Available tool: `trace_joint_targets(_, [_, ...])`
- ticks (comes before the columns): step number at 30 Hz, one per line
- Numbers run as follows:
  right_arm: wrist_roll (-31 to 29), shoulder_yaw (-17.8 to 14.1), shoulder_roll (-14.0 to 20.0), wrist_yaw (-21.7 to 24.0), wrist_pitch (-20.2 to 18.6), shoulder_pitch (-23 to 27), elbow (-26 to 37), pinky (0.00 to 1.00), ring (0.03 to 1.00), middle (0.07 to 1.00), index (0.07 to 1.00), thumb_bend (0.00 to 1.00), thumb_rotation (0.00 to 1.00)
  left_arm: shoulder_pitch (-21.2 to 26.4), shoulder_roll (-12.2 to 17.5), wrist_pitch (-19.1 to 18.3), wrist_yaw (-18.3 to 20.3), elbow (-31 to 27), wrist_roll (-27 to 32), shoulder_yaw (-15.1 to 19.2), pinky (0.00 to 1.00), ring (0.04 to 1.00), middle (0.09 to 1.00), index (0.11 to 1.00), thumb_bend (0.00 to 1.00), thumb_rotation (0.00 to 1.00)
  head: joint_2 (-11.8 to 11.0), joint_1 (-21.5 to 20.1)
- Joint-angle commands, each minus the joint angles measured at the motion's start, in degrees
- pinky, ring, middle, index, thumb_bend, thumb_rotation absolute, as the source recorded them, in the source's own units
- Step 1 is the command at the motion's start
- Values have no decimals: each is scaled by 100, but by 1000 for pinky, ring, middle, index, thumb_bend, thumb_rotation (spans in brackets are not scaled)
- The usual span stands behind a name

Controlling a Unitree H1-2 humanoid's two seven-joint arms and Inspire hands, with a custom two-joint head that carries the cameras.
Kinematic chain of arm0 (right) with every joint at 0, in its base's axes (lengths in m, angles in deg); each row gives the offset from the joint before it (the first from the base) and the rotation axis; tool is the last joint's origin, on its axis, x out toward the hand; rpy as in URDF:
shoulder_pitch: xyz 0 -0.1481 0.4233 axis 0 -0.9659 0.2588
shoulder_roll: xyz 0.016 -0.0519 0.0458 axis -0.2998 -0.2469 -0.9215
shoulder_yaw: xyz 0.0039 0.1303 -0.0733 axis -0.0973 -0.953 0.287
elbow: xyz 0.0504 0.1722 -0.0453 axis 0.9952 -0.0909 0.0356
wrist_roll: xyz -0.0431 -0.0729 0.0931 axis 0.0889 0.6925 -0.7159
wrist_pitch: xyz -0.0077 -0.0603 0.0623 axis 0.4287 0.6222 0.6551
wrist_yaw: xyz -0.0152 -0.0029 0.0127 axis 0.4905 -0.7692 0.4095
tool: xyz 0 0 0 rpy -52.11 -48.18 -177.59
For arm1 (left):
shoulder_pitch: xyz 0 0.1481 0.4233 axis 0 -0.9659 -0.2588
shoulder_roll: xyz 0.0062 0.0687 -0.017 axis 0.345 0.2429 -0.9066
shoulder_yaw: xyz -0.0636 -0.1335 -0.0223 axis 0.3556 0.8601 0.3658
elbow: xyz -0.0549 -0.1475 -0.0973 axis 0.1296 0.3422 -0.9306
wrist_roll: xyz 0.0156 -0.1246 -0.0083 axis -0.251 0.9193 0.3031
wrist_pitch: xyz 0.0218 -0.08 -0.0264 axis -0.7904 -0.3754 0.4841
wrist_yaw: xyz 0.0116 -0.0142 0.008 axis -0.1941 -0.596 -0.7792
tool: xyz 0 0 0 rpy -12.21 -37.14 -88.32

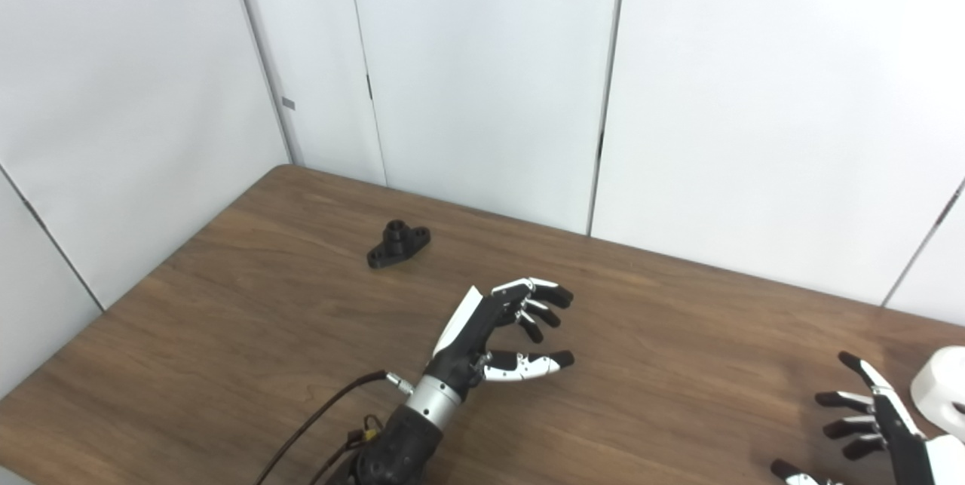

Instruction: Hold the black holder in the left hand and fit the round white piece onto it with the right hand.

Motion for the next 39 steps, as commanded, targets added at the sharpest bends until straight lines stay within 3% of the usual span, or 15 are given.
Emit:
trace_joint_targets(1, [-23, -68, 121, -13, 59, 112, 234, 429, 554, 674, 869, 593, 75, -159, -85, 142, -131, 104, -28, -30, 466, 608, 690, 660, 652, 0, 14, -1])
trace_joint_targets(6, [-105, -90, 143, 10, 58, 118, 222, 426, 554, 675, 863, 592, 74, -110, 24, 152, -76, -56, 66, 57, 474, 608, 680, 643, 673, 0, 42, 19])
trace_joint_targets(11, [-151, -100, 161, 28, 68, 132, 200, 421, 549, 674, 850, 588, 85, 26, 425, 146, 295, -234, 332, 161, 478, 560, 630, 631, 692, 0, 74, 11])
trace_joint_targets(16, [-184, -112, 163, 31, 118, 164, 143, 409, 538, 670, 843, 587, 86, 113, 814, -363, 660, -602, 398, 250, 466, 552, 631, 630, 705, 0, 90, -6])
trace_joint_targets(22, [-166, -120, 167, 3, 154, 194, 114, 424, 544, 667, 839, 584, 118, 191, 1114, -880, 717, -1015, 267, 417, 486, 556, 616, 625, 723, 0, 101, -13])
trace_joint_targets(28, [-196, -130, 187, 16, 173, 222, 68, 414, 541, 669, 834, 575, 138, 318, 1253, -843, 408, -1113, 10, 714, 504, 600, 639, 622, 747, 0, 97, 9])
trace_joint_targets(35, [-199, -126, 180, -3, 220, 231, 54, 404, 533, 668, 828, 574, 137, 415, 1342, -1166, -162, -1354, -700, 1070, 585, 671, 698, 648, 760, 0, 108, 29])
trace_joint_targets(39, [-217, -134, 182, 8, 212, 225, 74, 413, 545, 668, 830, 576, 129, 483, 1419, -1385, -278, -1441, -854, 1256, 617, 748, 749, 658, 751, 0, 128, 50])
